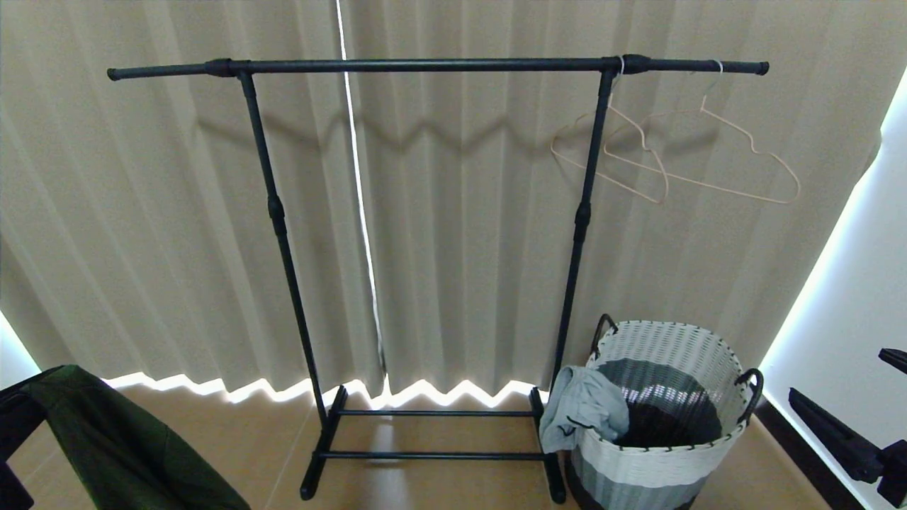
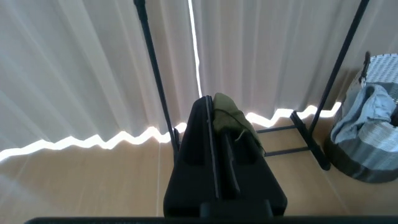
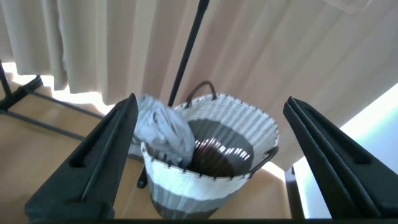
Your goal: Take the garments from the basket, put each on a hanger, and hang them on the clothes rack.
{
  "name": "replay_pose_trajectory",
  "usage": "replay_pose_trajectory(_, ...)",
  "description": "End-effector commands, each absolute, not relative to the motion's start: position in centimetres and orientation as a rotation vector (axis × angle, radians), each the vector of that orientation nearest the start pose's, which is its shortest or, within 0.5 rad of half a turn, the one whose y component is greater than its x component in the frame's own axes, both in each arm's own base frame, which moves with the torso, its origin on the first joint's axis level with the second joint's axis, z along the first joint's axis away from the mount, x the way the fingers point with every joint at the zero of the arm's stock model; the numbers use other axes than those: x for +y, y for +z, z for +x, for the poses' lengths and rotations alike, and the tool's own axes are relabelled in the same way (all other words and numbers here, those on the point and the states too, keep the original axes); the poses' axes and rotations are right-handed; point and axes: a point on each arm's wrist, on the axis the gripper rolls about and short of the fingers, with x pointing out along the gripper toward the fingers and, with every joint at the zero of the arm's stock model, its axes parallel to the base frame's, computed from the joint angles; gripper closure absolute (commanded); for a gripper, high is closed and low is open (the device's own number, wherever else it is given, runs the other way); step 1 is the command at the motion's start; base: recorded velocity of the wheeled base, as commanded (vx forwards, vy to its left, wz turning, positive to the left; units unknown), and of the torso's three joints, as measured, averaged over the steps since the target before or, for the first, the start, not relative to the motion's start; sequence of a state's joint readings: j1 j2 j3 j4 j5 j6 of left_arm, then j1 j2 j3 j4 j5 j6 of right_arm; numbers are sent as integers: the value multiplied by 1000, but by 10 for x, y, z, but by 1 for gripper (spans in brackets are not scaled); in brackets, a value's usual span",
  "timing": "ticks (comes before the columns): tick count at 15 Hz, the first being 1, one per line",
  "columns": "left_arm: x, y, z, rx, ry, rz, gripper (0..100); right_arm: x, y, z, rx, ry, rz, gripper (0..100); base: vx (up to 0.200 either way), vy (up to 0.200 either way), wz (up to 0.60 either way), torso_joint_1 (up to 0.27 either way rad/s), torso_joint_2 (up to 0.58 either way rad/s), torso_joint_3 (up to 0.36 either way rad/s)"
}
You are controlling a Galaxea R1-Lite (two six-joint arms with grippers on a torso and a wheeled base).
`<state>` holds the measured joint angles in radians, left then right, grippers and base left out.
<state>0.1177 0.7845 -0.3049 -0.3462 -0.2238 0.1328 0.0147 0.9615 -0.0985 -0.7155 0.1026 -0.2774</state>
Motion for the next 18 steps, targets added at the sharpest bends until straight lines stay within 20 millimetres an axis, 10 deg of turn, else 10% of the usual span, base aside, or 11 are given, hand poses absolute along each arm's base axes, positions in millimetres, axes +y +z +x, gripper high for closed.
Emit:
replay_pose_trajectory(1, 4, 184, 80, 129, -115, 111, 100, 4, 147, 101, 131, 138, -270, 0, 0, 0, 0, 183, -452, -290)
replay_pose_trajectory(18, 4, 182, 79, 135, -115, 112, 100, 4, 148, 101, 125, 137, -267, 0, 0, 0, 0, 219, -499, -282)
